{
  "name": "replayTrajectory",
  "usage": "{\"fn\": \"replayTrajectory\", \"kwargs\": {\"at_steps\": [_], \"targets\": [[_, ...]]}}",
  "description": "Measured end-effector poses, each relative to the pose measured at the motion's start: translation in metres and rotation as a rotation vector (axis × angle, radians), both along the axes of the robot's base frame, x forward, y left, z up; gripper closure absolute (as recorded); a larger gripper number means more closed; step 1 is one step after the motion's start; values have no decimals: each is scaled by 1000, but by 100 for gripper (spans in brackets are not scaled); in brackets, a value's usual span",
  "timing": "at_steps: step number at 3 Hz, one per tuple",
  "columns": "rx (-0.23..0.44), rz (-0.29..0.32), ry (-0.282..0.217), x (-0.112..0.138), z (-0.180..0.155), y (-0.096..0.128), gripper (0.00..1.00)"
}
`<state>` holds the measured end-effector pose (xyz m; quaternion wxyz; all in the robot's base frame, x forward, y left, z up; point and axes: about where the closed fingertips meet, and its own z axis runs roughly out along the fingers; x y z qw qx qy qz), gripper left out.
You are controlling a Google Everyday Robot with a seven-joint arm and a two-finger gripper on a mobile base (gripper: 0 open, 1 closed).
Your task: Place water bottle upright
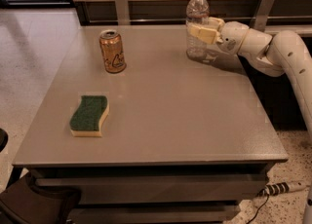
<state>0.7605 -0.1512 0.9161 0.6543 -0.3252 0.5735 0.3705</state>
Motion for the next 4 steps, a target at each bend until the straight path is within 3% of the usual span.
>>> {"fn": "replayTrajectory", "kwargs": {"at_steps": [2, 3, 4], "targets": [[6, 15, -68, -24, -22, -8, 100], [5, 17, -74, -26, -21, -9, 77], [5, 17, -74, -26, -19, -9, 44]]}}
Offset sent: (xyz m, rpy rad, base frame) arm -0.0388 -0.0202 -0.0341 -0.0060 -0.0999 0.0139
